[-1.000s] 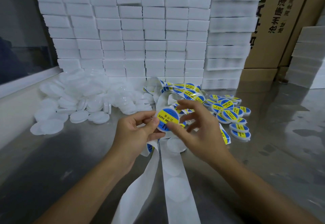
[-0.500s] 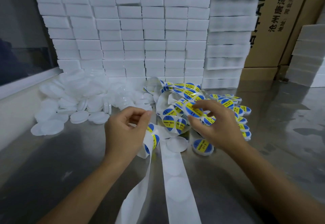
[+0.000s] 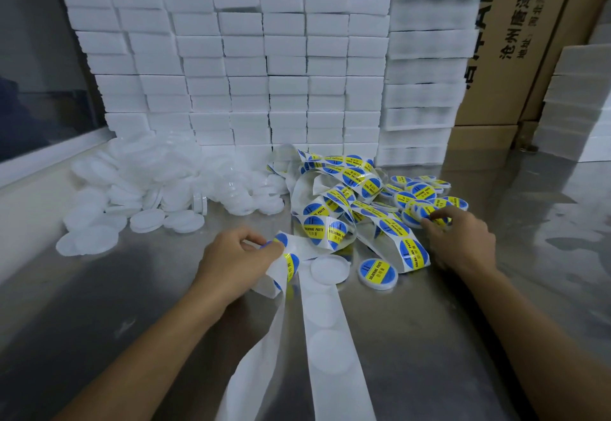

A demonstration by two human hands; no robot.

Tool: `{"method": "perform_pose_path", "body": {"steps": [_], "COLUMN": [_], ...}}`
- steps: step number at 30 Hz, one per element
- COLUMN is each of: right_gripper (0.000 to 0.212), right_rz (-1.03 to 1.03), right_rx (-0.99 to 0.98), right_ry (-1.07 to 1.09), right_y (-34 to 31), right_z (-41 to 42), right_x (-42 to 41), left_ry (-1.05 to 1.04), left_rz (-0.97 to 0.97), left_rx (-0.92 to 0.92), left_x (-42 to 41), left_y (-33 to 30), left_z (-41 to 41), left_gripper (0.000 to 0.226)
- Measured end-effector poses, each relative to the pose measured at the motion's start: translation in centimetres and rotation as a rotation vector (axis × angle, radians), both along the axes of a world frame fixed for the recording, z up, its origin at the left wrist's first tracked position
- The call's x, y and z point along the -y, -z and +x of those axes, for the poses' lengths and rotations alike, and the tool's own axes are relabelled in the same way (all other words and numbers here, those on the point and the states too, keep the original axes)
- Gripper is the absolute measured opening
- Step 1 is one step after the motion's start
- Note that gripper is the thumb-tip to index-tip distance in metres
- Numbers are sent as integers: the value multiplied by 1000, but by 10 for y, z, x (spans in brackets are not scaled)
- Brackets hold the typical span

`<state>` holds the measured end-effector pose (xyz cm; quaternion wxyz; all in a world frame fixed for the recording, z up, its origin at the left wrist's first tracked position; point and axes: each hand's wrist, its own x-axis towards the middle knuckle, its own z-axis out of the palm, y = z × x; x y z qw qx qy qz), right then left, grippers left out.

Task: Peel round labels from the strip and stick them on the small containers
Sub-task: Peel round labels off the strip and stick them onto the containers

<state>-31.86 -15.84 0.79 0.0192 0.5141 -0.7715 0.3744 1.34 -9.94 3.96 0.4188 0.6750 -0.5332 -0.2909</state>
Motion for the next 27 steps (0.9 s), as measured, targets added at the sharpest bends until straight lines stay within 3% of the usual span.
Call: {"method": "perform_pose_path", "body": {"steps": [5, 8, 12, 16, 20, 27], "right_gripper": [30, 24, 10, 21, 44, 40], "right_rz": [19, -140, -330, -156, -40, -152], "right_rx": [8, -45, 49, 45, -5, 659], "right_ry": [-52, -89, -383, -711, -831, -855], "right_y": [-4, -15, -37, -42, -32, -32], "right_z": [6, 18, 60, 114, 135, 140], "right_x": [-3, -12, -35, -60, -67, -66], "left_ry": [33, 24, 43, 42, 61, 170], "left_rz": [-26, -44, -74, -130, -163, -106], "left_rx": [-163, -212, -217, -254, -341, -597], "left_x": [-1, -1, -1, -2, -4, -13], "left_y": [-2, -3, -3, -5, -11, -20], "left_z": [-3, -2, -3, -2, -3, -8], "left_gripper": [9, 4, 4, 11, 12, 15]}}
